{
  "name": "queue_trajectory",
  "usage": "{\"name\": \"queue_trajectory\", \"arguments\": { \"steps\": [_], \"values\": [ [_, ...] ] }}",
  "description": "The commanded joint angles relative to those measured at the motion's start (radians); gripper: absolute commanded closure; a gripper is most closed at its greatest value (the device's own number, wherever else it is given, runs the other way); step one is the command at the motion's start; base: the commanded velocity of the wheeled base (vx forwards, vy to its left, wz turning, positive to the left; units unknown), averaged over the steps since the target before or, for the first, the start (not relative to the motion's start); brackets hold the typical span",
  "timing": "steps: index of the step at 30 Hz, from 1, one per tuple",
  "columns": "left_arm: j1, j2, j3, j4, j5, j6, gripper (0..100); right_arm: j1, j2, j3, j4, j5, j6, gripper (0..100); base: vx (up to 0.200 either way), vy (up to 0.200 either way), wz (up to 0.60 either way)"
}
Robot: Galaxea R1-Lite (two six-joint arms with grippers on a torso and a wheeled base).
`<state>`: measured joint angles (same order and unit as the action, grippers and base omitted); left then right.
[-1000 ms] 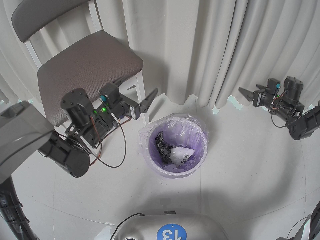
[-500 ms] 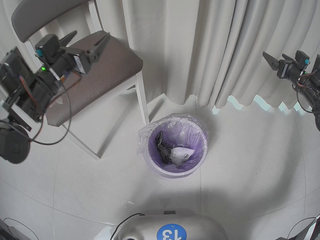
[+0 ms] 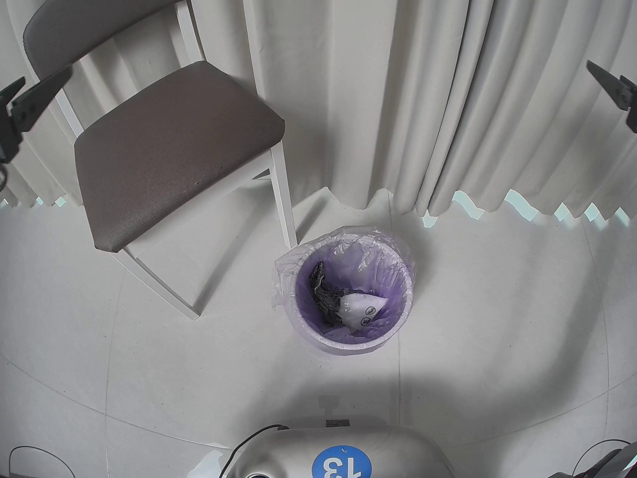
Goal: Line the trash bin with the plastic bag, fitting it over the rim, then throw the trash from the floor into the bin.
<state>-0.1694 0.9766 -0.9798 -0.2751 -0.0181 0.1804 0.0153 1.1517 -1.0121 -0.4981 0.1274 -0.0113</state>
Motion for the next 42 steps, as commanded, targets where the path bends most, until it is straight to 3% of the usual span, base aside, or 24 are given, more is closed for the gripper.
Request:
{"name": "queue_trajectory", "arguments": {
  "steps": [1,3,9,17,26,35,42],
  "values": [
    [0.028,-0.322,-0.069,0.237,0.004,-0.006,0,0.0,-0.388,0.001,0.251,-0.009,-0.001,0,0.0,0.0,0.0],
    [0.028,-0.365,-0.065,0.274,0.004,-0.006,0,-0.003,-0.443,0.014,0.296,-0.008,-0.001,0,0.0,0.0,0.0],
    [0.019,-0.59,-0.05,0.537,0.001,-0.002,0,-0.005,-0.718,0.0,0.601,-0.003,-0.004,0,0.0,0.0,0.0],
    [0.022,-0.71,-0.065,0.698,-0.008,0.05,0,-0.009,-0.963,0.087,0.803,0.004,-0.003,0,0.0,0.0,0.0],
    [0.028,-0.745,-0.063,0.749,-0.006,0.053,0,-0.011,-1.15,0.305,0.813,0.004,0.001,0,0.0,0.0,0.0],
    [0.074,-0.768,-0.063,0.787,0.001,0.07,0,-0.011,-1.15,0.369,0.799,0.009,-0.006,0,0.0,0.0,0.0],
    [0.133,-0.911,-0.02,0.956,0.041,0.06,0,-0.011,-1.15,0.437,0.733,0.032,-0.033,0,0.0,0.0,0.0]
  ]
}}
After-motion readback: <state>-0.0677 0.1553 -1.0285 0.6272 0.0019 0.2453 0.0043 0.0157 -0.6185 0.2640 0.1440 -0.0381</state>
